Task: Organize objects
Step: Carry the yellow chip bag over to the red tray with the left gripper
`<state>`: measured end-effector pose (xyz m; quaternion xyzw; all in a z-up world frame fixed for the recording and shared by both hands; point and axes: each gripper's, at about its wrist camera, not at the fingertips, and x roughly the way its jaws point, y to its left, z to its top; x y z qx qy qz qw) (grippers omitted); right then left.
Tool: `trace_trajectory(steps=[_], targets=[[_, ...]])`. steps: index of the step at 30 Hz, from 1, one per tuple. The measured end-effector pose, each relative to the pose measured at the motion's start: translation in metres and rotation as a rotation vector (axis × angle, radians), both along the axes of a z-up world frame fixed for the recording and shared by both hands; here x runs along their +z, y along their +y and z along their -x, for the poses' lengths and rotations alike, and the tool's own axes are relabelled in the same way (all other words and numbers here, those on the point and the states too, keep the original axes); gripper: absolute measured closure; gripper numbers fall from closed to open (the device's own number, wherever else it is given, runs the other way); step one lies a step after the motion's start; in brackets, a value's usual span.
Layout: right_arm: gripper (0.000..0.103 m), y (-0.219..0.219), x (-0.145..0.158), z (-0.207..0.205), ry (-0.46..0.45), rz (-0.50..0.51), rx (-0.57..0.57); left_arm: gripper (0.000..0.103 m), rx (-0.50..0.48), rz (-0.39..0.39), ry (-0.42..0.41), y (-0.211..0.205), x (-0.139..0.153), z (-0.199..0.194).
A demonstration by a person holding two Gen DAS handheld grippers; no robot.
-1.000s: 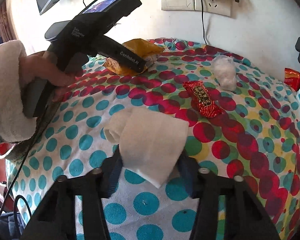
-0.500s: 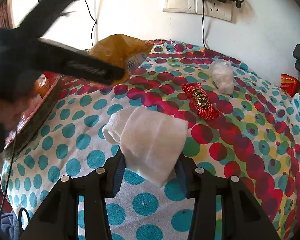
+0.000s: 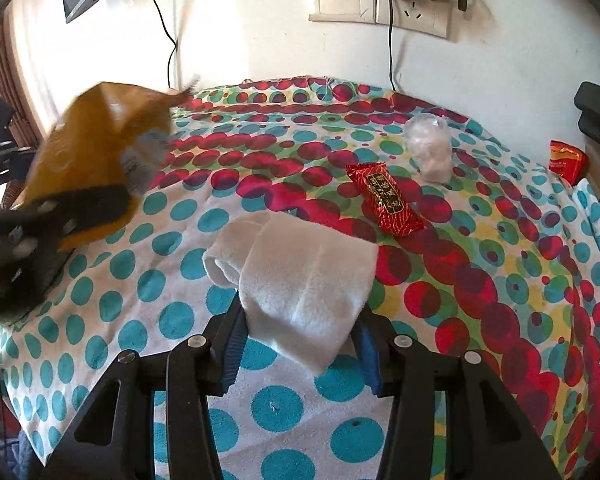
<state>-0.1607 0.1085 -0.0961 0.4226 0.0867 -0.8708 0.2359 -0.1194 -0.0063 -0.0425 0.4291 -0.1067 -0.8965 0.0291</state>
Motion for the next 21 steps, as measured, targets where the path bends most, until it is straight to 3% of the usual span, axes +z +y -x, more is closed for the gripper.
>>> trace_trajectory(steps=[6,21], targets=[[0.056,-0.002,-0.001,0.001,0.004,-0.020,0.000,0.039,0.036,-0.027,0.062,0.003,0.008,-0.037],[0.057,-0.004,0.000,-0.001,0.022,-0.043,0.001,0.039,0.074,-0.075,0.079,-0.009,0.011,-0.087]])
